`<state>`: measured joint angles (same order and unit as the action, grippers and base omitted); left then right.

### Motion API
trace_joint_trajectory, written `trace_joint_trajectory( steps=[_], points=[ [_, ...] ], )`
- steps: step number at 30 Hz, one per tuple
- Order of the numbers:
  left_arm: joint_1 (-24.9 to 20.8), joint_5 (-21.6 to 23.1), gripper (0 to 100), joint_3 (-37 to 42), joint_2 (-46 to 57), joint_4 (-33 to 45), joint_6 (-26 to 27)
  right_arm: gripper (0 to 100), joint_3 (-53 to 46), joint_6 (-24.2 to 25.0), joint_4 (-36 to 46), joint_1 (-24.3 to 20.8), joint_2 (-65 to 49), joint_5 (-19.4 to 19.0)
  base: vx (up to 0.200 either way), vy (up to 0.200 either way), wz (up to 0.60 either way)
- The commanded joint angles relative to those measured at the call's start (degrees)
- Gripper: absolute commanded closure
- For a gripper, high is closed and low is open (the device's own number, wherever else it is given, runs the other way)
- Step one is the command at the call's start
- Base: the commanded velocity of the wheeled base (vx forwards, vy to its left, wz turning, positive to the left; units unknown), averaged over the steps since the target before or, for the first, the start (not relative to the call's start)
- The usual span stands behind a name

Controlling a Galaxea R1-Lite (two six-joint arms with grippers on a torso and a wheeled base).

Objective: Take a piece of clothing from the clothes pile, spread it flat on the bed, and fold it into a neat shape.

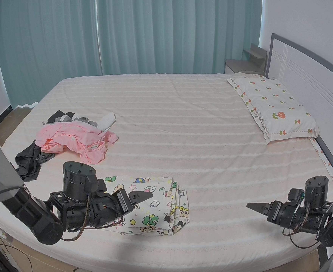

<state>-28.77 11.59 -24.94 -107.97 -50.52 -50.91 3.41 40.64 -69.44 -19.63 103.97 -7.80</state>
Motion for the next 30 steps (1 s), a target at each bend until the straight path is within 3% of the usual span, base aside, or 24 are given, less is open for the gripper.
trace_joint_trajectory(
  steps=[1, 8, 17, 22, 30],
  points=[
    [0.64, 0.18, 0, 0.51, -1.80, -0.46, -0.60, 0, 9.24, -1.18, 4.75, -0.50, 7.56, -0.02, 0.000, 0.200, 0.00],
    [1.26, 0.18, 0, 0.07, -1.80, -0.46, -0.60, 0, 9.59, -2.06, 0.27, -3.58, 18.72, -1.69, 0.000, 0.200, 0.00],
    [2.67, 0.18, 0, -0.19, -2.77, -0.90, -0.60, 0, 4.85, -2.32, -19.86, -5.33, 29.62, -2.13, 0.000, 0.200, 0.00],
    [2.67, 0.10, 0, 0.16, -3.21, -2.57, -0.68, 0, 5.38, -2.59, -20.56, -6.39, 31.55, -2.04, 0.000, 0.200, 0.00],
    [2.67, 0.10, 0, 0.24, -3.65, -3.10, -1.65, 0, 8.80, -2.85, -20.56, -6.21, 33.14, -1.87, 0.000, 0.000, 0.00]
  ],
)
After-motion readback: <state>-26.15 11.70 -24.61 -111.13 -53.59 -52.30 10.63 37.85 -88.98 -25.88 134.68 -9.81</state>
